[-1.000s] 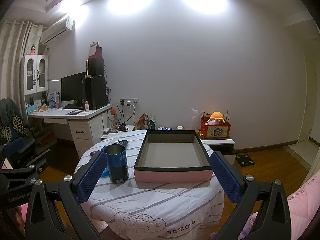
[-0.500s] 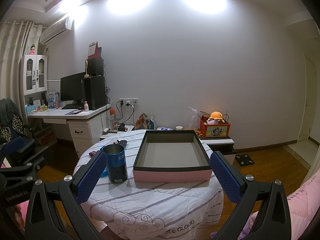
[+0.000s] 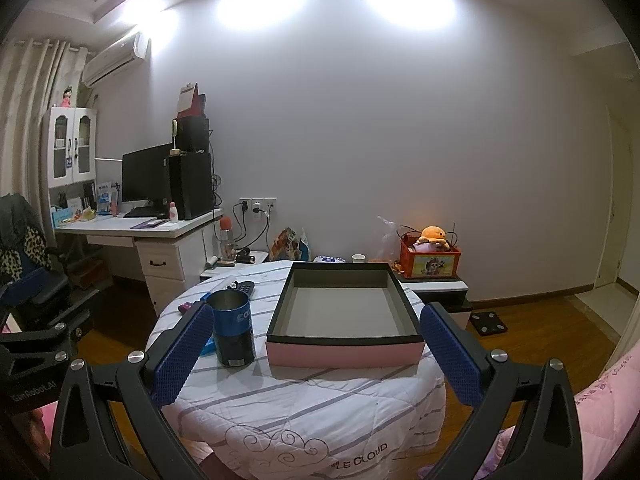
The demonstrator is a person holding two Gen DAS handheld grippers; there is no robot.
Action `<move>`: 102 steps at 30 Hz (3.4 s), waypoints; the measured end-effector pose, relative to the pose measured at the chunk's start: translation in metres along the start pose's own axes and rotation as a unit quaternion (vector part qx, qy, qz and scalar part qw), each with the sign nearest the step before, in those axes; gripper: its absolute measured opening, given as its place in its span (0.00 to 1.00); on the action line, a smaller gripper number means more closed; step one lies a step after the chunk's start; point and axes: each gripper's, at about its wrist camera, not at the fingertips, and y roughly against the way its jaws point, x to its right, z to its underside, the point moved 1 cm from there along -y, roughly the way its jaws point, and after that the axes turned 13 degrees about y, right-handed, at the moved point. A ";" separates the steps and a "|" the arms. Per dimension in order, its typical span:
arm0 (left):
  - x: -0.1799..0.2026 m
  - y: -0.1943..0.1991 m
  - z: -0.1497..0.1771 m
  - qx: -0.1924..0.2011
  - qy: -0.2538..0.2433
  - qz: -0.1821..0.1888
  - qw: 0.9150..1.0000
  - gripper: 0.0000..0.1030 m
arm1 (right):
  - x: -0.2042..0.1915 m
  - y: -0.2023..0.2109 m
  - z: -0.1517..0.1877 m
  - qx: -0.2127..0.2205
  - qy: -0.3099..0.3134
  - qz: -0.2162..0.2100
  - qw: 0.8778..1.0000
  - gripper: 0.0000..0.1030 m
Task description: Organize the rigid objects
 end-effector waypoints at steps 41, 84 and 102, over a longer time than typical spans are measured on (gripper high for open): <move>-0.001 -0.007 0.006 -0.017 -0.010 -0.010 1.000 1.00 | 0.009 -0.007 0.008 -0.021 -0.007 0.007 1.000 1.00; 0.034 -0.139 0.021 -0.109 -0.005 0.008 0.994 1.00 | 0.045 -0.120 0.025 -0.107 0.014 0.000 0.994 1.00; 0.042 -0.208 0.046 -0.175 -0.033 -0.011 0.984 1.00 | 0.118 -0.233 0.062 -0.222 0.006 0.001 0.975 1.00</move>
